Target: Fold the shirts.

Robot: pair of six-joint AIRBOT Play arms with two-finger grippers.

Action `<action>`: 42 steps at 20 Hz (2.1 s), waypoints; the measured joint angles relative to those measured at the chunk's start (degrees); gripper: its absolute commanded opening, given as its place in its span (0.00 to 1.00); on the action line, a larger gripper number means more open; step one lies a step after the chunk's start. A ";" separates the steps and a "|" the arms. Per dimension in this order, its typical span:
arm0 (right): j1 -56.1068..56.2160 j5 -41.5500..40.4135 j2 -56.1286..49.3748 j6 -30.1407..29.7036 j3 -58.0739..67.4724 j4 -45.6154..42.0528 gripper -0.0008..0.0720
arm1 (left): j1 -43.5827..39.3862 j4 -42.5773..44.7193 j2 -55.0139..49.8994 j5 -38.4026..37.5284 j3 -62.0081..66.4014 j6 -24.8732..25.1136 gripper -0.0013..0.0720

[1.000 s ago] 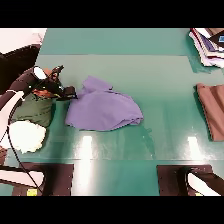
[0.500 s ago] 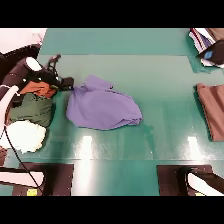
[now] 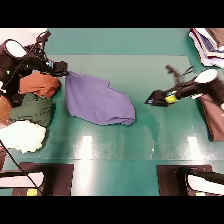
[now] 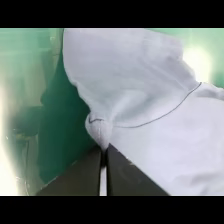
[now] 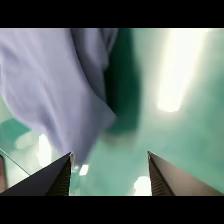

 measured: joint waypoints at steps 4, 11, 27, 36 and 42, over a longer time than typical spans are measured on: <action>5.77 -4.98 -8.68 -2.23 2.89 4.87 0.53 | 0.00 -0.04 0.20 -0.37 0.24 0.07 0.05; 9.35 -6.58 -15.23 -4.11 13.11 5.77 0.03 | 0.00 -0.02 1.42 -2.82 0.59 0.09 0.05; 1.40 10.27 24.41 4.66 40.24 -14.12 0.03 | -0.07 -3.37 35.43 -4.55 26.86 -3.28 0.05; 1.25 15.98 10.05 11.15 42.05 -19.30 0.03 | -0.07 -2.40 18.88 -7.08 21.40 -3.45 0.05; 1.14 12.52 -10.62 9.66 42.12 -20.22 0.03 | -0.07 -0.46 -2.32 -8.79 17.59 -1.88 0.05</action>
